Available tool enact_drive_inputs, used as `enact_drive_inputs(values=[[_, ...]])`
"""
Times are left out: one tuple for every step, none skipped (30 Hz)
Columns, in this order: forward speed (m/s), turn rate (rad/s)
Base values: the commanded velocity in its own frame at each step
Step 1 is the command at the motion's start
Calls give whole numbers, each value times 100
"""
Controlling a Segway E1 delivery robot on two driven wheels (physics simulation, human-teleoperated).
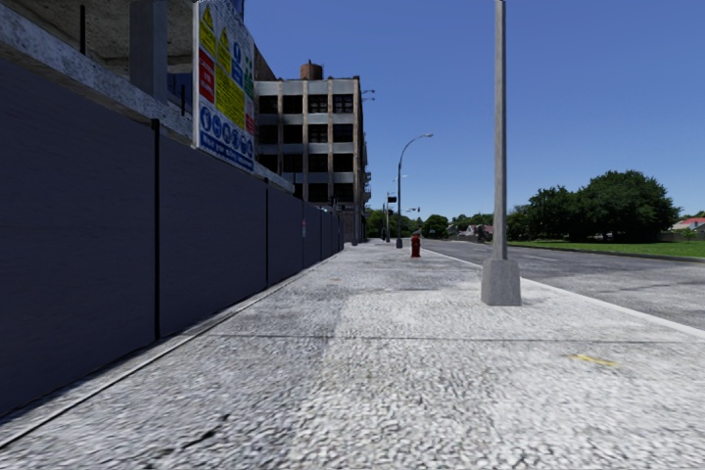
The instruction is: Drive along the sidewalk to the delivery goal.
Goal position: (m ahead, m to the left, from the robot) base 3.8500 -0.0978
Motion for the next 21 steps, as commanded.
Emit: enact_drive_inputs(values=[[200, 0], [200, 0], [200, 0], [200, 0], [200, 0], [200, 0], [200, 0], [200, 0], [200, 0], [200, 0], [200, 0], [200, 0], [200, 0], [200, 0], [200, 0], [200, 0], [200, 0], [200, 0], [200, 0], [200, 0], [200, 0]])
